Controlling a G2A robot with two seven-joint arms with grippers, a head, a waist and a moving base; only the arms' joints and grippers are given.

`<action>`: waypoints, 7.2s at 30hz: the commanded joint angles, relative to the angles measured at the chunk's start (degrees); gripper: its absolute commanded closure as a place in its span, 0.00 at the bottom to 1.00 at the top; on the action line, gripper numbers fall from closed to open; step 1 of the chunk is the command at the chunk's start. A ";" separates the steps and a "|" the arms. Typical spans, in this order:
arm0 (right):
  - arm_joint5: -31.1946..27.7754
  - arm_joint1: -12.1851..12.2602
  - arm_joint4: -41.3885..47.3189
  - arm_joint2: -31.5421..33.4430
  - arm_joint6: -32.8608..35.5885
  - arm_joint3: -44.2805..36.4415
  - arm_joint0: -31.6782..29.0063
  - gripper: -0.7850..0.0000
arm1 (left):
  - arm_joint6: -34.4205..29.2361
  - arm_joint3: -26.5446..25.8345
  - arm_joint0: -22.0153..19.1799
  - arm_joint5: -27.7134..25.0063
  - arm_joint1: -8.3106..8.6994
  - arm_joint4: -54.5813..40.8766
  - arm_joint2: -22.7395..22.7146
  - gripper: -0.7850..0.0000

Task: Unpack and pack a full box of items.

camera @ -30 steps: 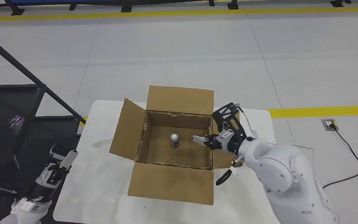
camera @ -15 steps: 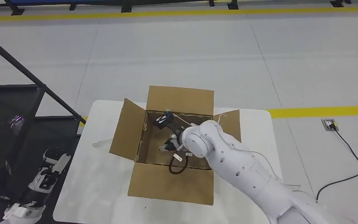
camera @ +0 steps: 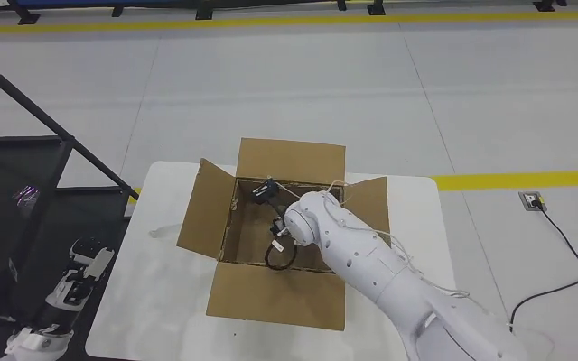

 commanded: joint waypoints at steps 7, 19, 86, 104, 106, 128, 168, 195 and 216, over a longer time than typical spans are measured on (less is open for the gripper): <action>0.00 -1.66 1.32 1.57 0.95 0.77 1.90 1.00 | 0.00 0.00 0.00 0.00 0.00 0.00 0.00 0.00; 12.02 7.32 -10.87 14.93 9.09 -34.64 -8.34 1.00 | 0.00 0.00 0.00 0.00 0.00 0.00 0.00 0.00; 12.81 19.88 -32.59 68.98 11.78 -54.43 -49.58 0.00 | 0.00 0.00 0.00 0.00 0.00 0.00 0.00 0.00; 10.94 19.39 -10.24 64.70 17.31 -74.63 -45.73 0.00 | 0.00 0.00 0.00 0.00 0.00 0.00 0.00 0.00; 9.99 19.37 -7.66 63.02 19.76 -70.90 -43.27 0.00 | 0.00 0.00 0.00 0.00 0.00 0.00 0.00 0.00; 9.94 19.17 -6.02 49.90 22.28 -56.89 -31.85 0.00 | 0.00 0.00 0.00 0.00 0.00 0.00 0.00 0.00; -11.41 23.27 -6.82 66.63 12.95 -73.97 -44.56 0.00 | 0.00 0.00 0.00 0.00 0.00 0.00 0.00 0.00; -14.95 27.07 -30.83 64.20 28.82 -53.08 -40.88 0.00 | 0.00 0.00 0.00 0.00 0.00 0.00 0.00 0.00; -12.46 28.03 -27.78 62.98 26.17 -41.35 -36.56 1.00 | 0.00 0.00 0.00 0.00 0.00 0.00 0.00 0.00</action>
